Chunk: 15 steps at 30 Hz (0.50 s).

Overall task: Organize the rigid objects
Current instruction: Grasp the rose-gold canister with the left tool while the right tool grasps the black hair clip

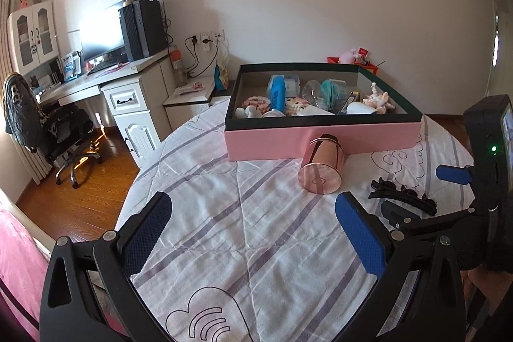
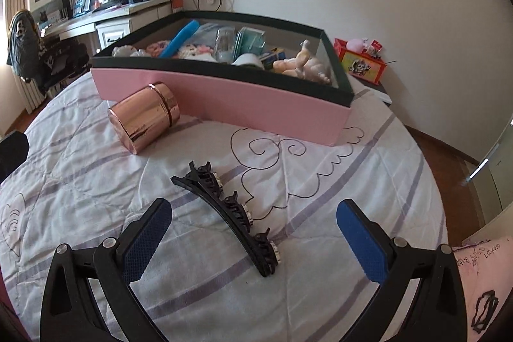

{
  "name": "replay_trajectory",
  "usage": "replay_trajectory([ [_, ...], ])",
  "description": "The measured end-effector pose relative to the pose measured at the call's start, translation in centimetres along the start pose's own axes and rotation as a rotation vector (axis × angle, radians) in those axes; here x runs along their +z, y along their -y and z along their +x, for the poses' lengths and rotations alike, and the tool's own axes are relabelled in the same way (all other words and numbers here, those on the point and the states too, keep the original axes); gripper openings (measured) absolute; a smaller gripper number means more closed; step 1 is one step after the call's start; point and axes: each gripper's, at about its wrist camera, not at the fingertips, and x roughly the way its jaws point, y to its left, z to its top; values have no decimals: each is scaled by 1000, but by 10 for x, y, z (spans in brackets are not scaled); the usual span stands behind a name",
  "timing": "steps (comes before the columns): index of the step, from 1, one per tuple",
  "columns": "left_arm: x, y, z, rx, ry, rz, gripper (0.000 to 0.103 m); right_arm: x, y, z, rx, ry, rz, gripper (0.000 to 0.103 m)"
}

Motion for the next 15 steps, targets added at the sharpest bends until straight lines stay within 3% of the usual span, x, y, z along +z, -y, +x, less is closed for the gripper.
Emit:
replay_trajectory([
  [2, 0, 2, 7, -1, -16, 10, 103, 2, 1, 4, 35, -13, -10, 82],
  [4, 1, 4, 12, -9, -30, 13, 103, 3, 3, 8, 82, -29, -13, 44],
  [5, 1, 5, 14, -17, -35, 16, 103, 3, 4, 8, 99, -27, -12, 41],
  [7, 3, 9, 19, -30, -48, 27, 103, 2, 5, 4, 117, -14, -19, 21],
  [15, 16, 40, 48, -115, -106, 60, 103, -3, 33, -2, 90, 14, 53, 19],
])
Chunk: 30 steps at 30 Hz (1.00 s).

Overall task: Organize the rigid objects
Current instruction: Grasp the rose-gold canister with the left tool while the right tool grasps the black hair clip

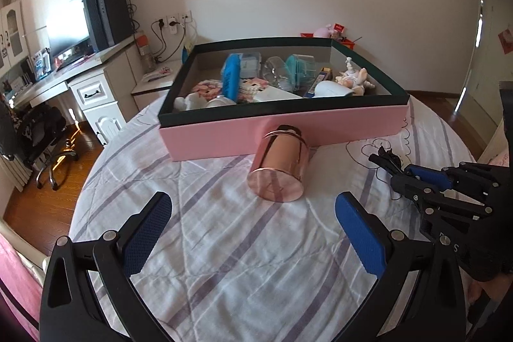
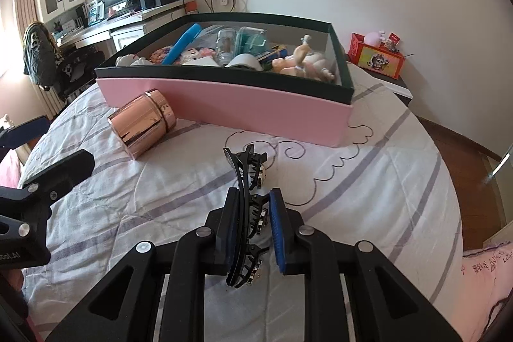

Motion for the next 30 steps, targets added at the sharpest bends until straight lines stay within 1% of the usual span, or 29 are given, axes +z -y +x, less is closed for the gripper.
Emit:
replay_trajectory([
  [2, 6, 8, 13, 24, -33, 21, 103, 0, 5, 0, 6, 2, 21, 19],
  [4, 10, 13, 22, 39, -48, 40, 103, 0, 7, 1, 10, -2, 24, 19],
  [11, 21, 20, 55, 51, -113, 81, 103, 5, 10, 11, 31, -25, 38, 19],
  [12, 21, 20, 60, 47, -122, 83, 100, 6, 11, 13, 33, -26, 39, 19],
  [13, 20, 20, 64, 32, -134, 81, 90, 7, 11, 13, 35, -26, 39, 19],
  [14, 20, 20, 69, 0, -157, 79, 84, 7, 11, 14, 35, -26, 39, 19],
  [16, 22, 19, 69, -57, -151, 63, 62, 7, 11, 15, 36, -29, 40, 19],
  [17, 22, 20, 70, -62, -149, 63, 58, 8, 11, 15, 36, -29, 40, 19],
  [18, 22, 20, 70, -68, -145, 63, 49, 8, 10, 16, 35, -29, 40, 19],
  [22, 21, 23, 67, -74, -127, 71, 48, 9, 8, 18, 28, -34, 32, 20],
  [26, 17, 23, 55, -43, -94, 75, 48, 9, 8, 19, 31, -38, 26, 20],
  [30, 11, 18, 38, -28, -61, 50, 47, 9, 7, 16, 59, -18, 23, 19],
])
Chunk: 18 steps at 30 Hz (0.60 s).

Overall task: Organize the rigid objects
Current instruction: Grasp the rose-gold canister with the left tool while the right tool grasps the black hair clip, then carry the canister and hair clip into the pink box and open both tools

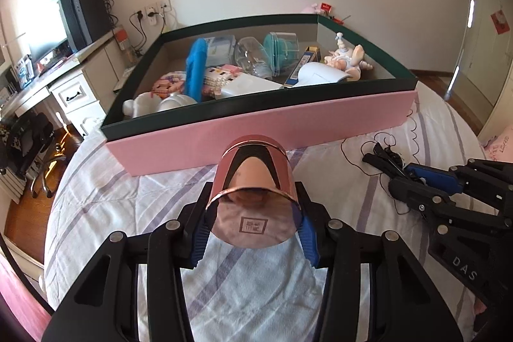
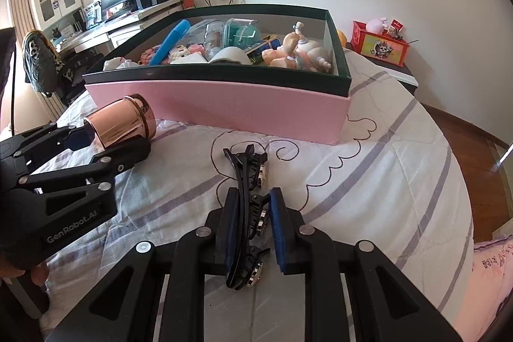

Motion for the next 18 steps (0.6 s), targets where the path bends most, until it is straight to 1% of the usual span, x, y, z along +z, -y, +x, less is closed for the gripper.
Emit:
replay_trajectory([
  [3, -9, -5, -20, 10, 51, -37, 47, -3, -4, -12, -4, 56, -1, 19],
  [7, -18, -13, -50, 45, 127, -82, 47, -10, -15, -41, 0, 166, 18, 19],
  [11, -23, -22, -91, 87, 240, -117, 47, -13, -32, -82, -3, 304, 18, 19],
  [15, -26, -27, -133, 151, 366, -128, 47, -16, -52, -127, -18, 447, -14, 19],
  [16, -27, -28, -143, 157, 396, -133, 47, -17, -57, -136, -25, 479, -21, 19],
  [18, -29, -30, -156, 153, 426, -140, 47, -17, -66, -151, -37, 518, -38, 19],
])
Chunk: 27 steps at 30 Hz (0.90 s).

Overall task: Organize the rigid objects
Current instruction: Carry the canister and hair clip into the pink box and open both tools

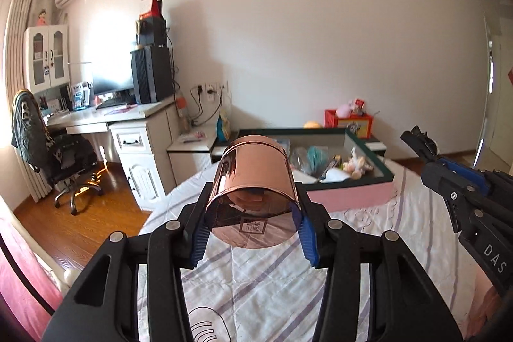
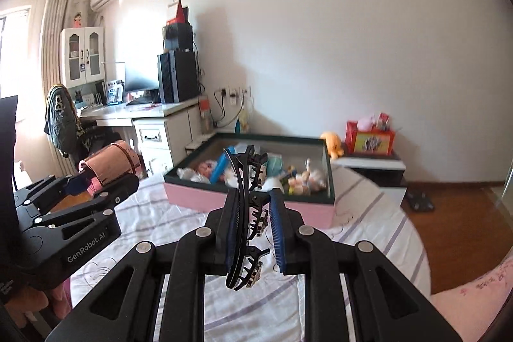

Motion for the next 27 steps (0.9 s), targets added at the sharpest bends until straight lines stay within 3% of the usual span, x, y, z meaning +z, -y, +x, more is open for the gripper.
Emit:
replay_trajectory([
  [7, 5, -3, -24, 2, 37, 17, 47, 12, -15, -16, 15, 24, -29, 19],
  [15, 6, -3, -18, -8, 15, 19, 47, 13, -15, -10, 21, 5, -36, 19],
  [22, 20, -3, 18, -39, -17, 28, 47, 23, -5, 15, 9, -12, -41, 19],
  [27, 45, -4, 70, -37, -40, 51, 47, 38, 17, 56, -11, -39, -37, 19],
])
